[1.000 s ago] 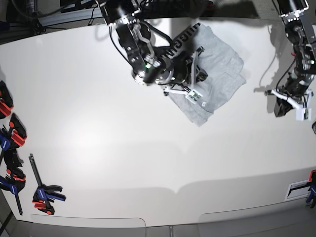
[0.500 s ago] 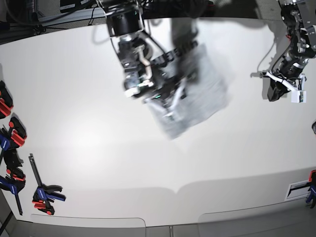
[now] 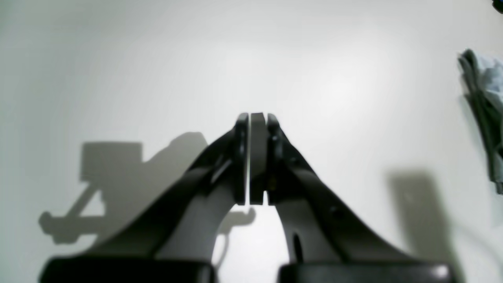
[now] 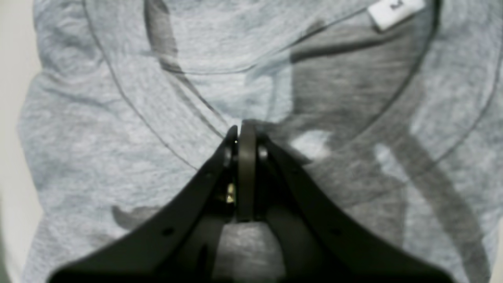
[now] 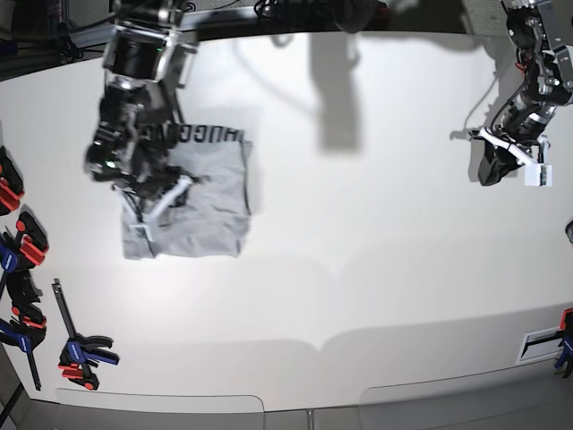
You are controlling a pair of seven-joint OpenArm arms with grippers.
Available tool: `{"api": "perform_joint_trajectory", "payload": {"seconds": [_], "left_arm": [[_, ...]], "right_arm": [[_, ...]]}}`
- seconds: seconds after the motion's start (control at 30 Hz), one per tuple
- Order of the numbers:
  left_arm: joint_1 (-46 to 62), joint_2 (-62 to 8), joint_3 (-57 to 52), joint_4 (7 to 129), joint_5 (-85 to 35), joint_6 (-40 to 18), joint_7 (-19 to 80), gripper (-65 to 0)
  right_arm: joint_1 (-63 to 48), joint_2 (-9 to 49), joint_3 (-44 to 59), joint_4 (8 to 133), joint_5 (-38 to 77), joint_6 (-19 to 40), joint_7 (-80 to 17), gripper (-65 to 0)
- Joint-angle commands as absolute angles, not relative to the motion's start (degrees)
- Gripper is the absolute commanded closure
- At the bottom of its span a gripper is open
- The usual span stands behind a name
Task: Fold the T-shirt properly
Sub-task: 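Drag the folded shirt with the right gripper toward the clamps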
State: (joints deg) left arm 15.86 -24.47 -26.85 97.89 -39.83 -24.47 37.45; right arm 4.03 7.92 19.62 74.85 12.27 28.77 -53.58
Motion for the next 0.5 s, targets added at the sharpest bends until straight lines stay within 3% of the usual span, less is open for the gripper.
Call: {"api": "perform_joint_trajectory", "payload": {"seconds": [0.0,0.17,0.47], "left_arm": [[15.4,-25.4,-27.3,98.9,-40.6,-24.9,35.9,0.0],[15.4,-25.4,-27.3,98.9,-40.6,-24.9,36.0,0.0],[15.4,-25.4,-27.3,98.9,-40.6,-24.9,36.0,0.0]], "right_arm": [[3.2,9.7,20.0,74.7,9.4,29.0,-57.8,0.0],[0.2,16.1,20.3,74.7,12.4,32.7,-58.2,0.0],[-4.2,26.9,20.3,74.7,12.6,33.1,-57.4,0.0]]}}
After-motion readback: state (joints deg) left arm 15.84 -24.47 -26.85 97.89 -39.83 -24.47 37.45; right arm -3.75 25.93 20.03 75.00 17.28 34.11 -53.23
